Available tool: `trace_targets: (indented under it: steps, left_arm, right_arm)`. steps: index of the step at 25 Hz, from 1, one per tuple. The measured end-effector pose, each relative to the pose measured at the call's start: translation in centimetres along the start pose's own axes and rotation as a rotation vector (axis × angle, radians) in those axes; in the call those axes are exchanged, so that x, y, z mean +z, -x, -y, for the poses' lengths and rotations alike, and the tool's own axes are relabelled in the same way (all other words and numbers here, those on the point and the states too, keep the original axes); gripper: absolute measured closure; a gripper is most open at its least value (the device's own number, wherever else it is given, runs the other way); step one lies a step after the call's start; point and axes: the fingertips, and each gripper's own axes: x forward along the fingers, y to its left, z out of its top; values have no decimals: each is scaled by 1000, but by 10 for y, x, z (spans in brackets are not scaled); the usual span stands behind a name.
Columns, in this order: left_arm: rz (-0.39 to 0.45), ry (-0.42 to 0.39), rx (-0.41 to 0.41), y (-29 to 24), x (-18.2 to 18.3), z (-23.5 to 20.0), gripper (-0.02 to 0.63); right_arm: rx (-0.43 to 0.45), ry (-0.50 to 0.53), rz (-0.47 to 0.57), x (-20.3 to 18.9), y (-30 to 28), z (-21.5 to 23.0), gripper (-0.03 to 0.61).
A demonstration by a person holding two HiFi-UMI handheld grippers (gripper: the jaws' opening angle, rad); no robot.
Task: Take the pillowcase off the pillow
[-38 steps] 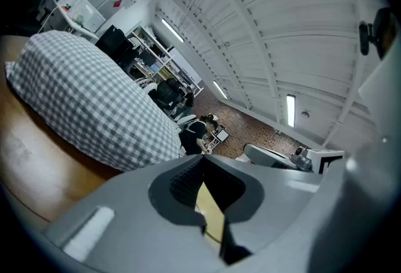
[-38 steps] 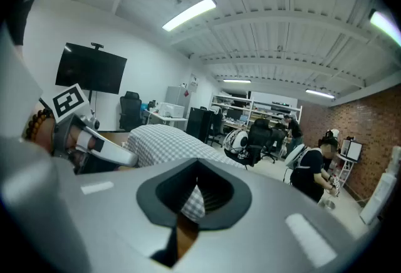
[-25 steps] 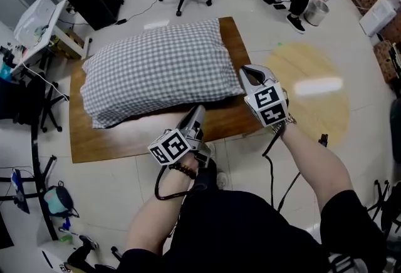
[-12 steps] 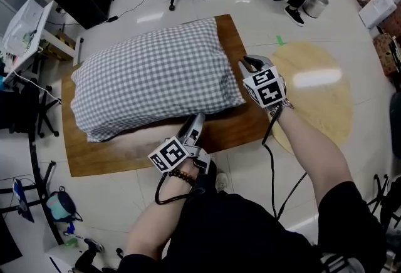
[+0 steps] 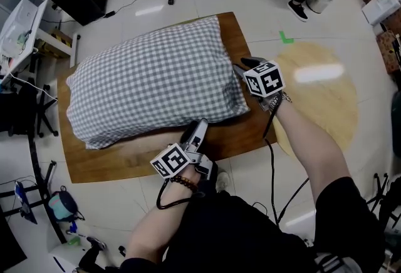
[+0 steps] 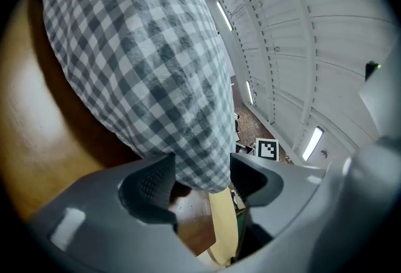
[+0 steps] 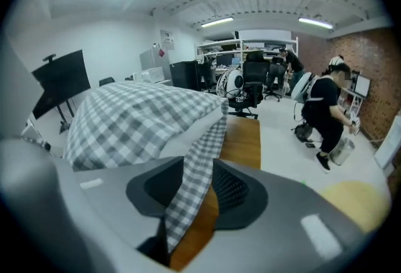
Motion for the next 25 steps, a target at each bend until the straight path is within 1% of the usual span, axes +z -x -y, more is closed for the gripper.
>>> trace_targets:
  steps: [4, 7, 11, 13, 15, 19, 22, 23, 24, 25]
  left_arm:
    - [2, 9, -2, -7, 4, -3, 334]
    - [3, 17, -1, -9, 4, -3, 340]
    - [9, 22, 2, -8, 3, -4, 382]
    - [14, 24, 2, -6, 4, -5, 408]
    - [20, 26, 3, -5, 5, -5, 439]
    - [28, 27, 4, -5, 9, -1, 502]
    - [29, 23, 6, -6, 9, 2, 543]
    - [28, 22, 5, -6, 10, 3, 556]
    - [27, 21, 5, -5, 10, 4, 565]
    - [27, 21, 4, -4, 10, 5, 573]
  right_arm:
    - [211, -200, -8, 0, -16, -11, 400]
    - [350, -307, 4, 6, -19, -23, 370]
    - [532, -471, 23, 13, -13, -37, 368]
    - [600, -537, 17, 13, -11, -43, 350]
    - [634, -561, 0, 12, -10, -48, 341]
    - [679, -563, -39, 13, -7, -60, 339]
    - [685, -546, -53, 14, -6, -64, 341]
    - [680, -538, -55, 14, -6, -65, 351]
    - [673, -526, -55, 15, -6, -67, 388]
    - [661, -511, -53, 15, -6, -68, 444]
